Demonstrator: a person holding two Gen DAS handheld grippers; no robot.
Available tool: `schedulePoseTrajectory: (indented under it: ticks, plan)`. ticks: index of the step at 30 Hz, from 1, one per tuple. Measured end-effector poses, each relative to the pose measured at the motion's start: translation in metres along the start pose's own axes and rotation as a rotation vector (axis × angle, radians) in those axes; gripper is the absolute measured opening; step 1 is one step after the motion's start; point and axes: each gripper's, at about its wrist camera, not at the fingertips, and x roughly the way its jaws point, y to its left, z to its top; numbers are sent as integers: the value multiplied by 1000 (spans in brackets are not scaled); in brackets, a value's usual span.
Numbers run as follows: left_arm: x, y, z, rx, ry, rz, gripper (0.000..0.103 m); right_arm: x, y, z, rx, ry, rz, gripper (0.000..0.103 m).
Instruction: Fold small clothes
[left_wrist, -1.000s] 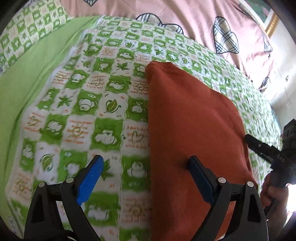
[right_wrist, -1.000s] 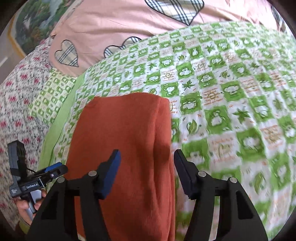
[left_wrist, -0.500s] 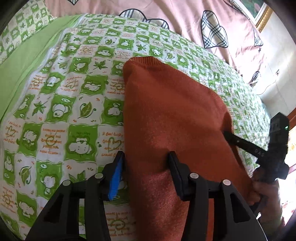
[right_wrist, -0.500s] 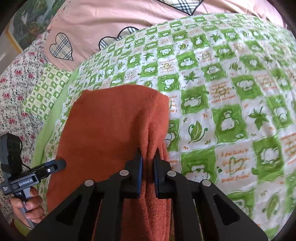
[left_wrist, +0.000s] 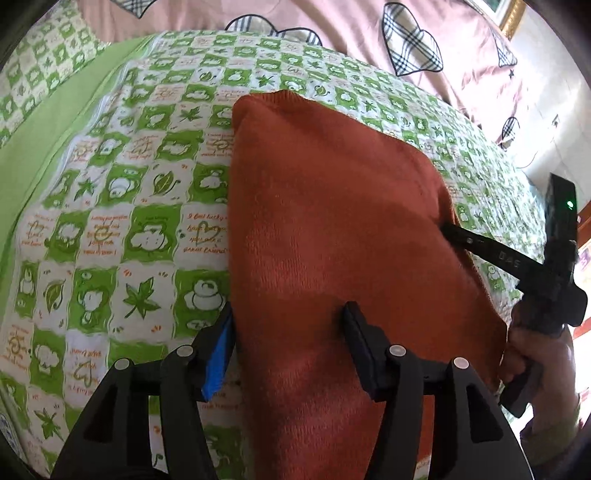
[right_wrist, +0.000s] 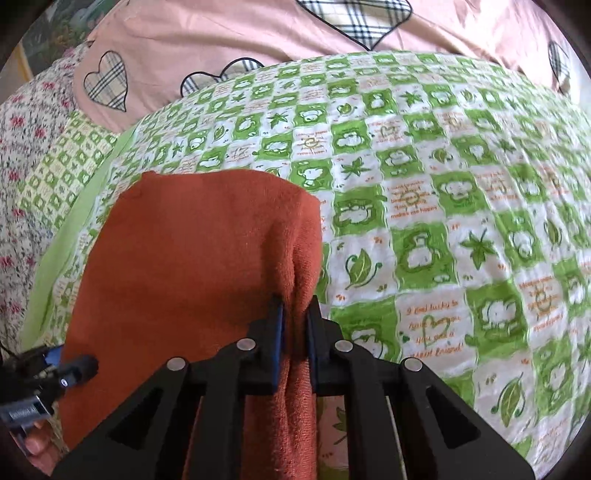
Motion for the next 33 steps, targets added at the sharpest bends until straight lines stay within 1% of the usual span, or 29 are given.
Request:
schedulePoseTrajectory:
  ticks: [1,4,6,7,8,12,16,18,22,24,26,28,33]
  plan:
    - [-2,3,-1,-11,4,-10,58,-7,0,-2,19,-2,14,21]
    - [-12,8,-8,-27,-1,-21,58,-33,4,-13,27,-26,36,24]
    - [-19,7,-17,-19,-7,-15,58,-51,9,-24,22,-42,58,33]
    - [-24,6,-22,-12,-12,-12,58,-59,12,-30,13,-47,67,41]
    - [-28,5,-26,-6,-18,-9,60,-66,17,-37,1,-49,71,45]
    - [-47,-2,-46,28,-43,25,68,-86,31,-63,-31,-46,96,46]
    - [-62,-8,-62,48,-61,44,79,-91,40,-80,-53,-21,120,46]
    - [-70,-8,-69,48,-70,44,80,-95,44,-87,-67,-15,135,47]
    - [-82,-5,-79,35,-82,47,81,-108,51,-103,-106,-21,121,62]
    - [-84,-3,-85,41,-85,66,82,-115,53,-111,-124,-29,106,66]
    - [-85,-3,-93,63,-87,94,83,-122,53,-121,-136,-32,92,73]
    - [-85,-4,-97,79,-88,116,84,-124,53,-129,-143,-30,79,78]
    - [-84,-13,-107,101,-76,124,85,-125,54,-144,-159,-7,74,81]
